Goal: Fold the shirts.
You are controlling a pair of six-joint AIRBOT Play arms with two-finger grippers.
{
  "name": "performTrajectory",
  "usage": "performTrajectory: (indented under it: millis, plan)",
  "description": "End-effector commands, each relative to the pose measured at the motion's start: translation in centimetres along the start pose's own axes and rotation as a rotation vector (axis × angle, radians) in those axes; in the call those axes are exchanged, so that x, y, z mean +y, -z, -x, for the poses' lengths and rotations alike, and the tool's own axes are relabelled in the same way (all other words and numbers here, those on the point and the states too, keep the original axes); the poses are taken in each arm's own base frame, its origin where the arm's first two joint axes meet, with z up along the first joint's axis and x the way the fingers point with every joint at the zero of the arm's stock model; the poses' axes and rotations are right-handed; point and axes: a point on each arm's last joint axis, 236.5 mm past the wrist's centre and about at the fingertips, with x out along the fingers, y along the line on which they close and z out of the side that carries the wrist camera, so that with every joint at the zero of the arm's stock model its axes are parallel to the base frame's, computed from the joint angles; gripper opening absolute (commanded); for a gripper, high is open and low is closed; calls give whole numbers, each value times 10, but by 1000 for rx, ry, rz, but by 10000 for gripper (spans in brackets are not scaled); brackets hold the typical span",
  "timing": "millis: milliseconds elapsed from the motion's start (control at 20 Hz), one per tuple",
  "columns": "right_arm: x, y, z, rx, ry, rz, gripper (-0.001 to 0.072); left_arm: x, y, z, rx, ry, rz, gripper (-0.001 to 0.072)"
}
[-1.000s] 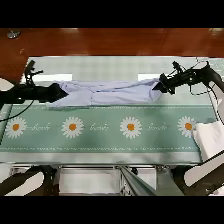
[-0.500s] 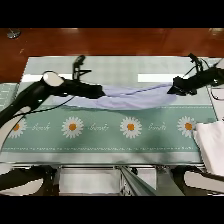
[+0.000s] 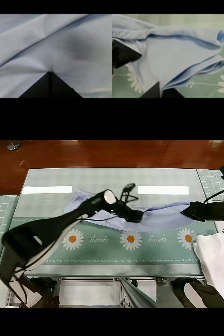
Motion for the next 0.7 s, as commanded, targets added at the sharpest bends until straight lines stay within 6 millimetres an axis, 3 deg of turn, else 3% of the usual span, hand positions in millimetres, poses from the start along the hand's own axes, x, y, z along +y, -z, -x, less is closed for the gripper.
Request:
performTrajectory:
  millis: [0,150,250,300,450,550,650]
  plan:
    - [25,8,15,-29,-77,17,23,-44,51,-47,176,48,-60,19]
    - [40,3,17,-48,-139,14,24,-71,57,-42,216,84,-124,20]
    - [50,2,19,-53,-181,10,24,-66,38,-16,217,96,-122,20]
    - [53,2,19,-54,-196,7,24,-53,24,0,198,83,-109,19]
    - [67,-2,21,-67,-253,5,23,14,-15,76,142,-60,-65,19]
    - [85,-5,14,-68,-284,45,24,62,-34,150,74,-195,-31,19]
    - [113,-10,-3,-40,-328,76,23,99,-40,223,-32,-313,30,20]
